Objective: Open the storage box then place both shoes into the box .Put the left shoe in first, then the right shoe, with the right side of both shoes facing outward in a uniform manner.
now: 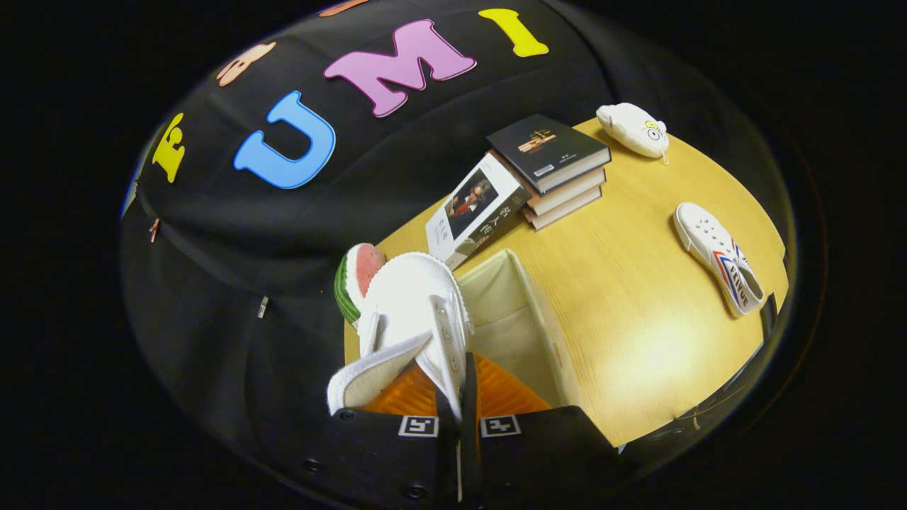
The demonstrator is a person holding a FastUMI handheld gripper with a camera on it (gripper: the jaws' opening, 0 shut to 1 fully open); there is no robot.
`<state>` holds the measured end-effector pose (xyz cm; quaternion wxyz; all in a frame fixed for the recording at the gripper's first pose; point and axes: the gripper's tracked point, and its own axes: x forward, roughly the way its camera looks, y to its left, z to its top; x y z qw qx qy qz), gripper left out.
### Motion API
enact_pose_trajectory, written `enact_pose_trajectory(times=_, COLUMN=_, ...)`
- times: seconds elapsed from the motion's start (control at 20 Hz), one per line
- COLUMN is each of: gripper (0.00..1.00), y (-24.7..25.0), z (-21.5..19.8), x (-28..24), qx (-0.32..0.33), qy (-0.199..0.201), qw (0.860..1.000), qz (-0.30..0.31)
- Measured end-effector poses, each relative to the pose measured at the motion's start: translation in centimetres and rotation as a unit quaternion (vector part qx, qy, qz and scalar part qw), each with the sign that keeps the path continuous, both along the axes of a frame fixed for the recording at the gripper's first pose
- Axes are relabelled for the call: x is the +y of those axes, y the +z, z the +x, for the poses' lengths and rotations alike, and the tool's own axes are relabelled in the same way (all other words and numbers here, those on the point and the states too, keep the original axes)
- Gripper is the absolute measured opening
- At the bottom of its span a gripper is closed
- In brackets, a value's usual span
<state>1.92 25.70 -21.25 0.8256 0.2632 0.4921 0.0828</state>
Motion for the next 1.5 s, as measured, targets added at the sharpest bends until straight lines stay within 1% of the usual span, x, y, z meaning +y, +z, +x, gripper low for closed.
enact_pose_trajectory(times=0.2, gripper=0.07, y=-2.5, z=0.0, x=2.6, qx=0.016, qy=0.009, qw=1.000, qz=-0.025)
enact_pose_trajectory(times=0.45, gripper=0.09, y=-4.8, z=-0.3, x=2.7, qx=0.040, qy=0.006, qw=0.997, qz=-0.061)
enact_pose_trajectory(times=0.5, gripper=0.12, y=-5.2, z=-0.3, x=2.5, qx=0.042, qy=0.006, qw=0.997, qz=-0.066)
enact_pose_trajectory(times=0.55, gripper=0.12, y=-5.5, z=-0.1, x=2.4, qx=0.045, qy=0.006, qw=0.996, qz=-0.071)
enact_pose_trajectory(times=0.6, gripper=0.12, y=-6.0, z=-0.2, x=2.5, qx=0.053, qy=0.011, qw=0.996, qz=-0.076)
enact_pose_trajectory(times=0.65, gripper=0.18, y=-6.3, z=-0.4, x=2.7, qx=0.060, qy=0.019, qw=0.995, qz=-0.077)
enact_pose_trajectory(times=0.7, gripper=0.17, y=-6.6, z=-0.7, x=3.3, qx=0.065, qy=0.030, qw=0.995, qz=-0.072)
enact_pose_trajectory(times=0.75, gripper=0.28, y=-6.5, z=-0.8, x=4.2, qx=0.070, qy=0.039, qw=0.995, qz=-0.062)
enact_pose_trajectory(times=0.8, gripper=0.36, y=-6.2, z=-0.8, x=5.4, qx=0.070, qy=0.045, qw=0.996, qz=-0.041)
enact_pose_trajectory(times=0.9, gripper=0.68, y=-4.6, z=-0.2, x=7.8, qx=0.062, qy=0.050, qw=0.997, qz=0.003)
enact_pose_trajectory(times=1.0, gripper=1.00, y=-3.1, z=-0.3, x=8.3, qx=0.052, qy=0.071, qw=0.996, qz=0.005)
enact_pose_trajectory(times=1.15, gripper=0.99, y=-1.7, z=-0.3, x=7.0, qx=0.008, qy=0.113, qw=0.993, qz=-0.029)
enact_pose_trajectory(times=1.25, gripper=0.99, y=-0.4, z=-0.5, x=5.5, qx=-0.019, qy=0.131, qw=0.990, qz=-0.044)
enact_pose_trajectory(times=1.35, gripper=0.99, y=1.3, z=-0.5, x=3.4, qx=-0.045, qy=0.138, qw=0.988, qz=-0.052)
enact_pose_trajectory(times=1.5, gripper=0.99, y=3.4, z=-0.4, x=-1.7, qx=-0.073, qy=0.136, qw=0.985, qz=-0.073)
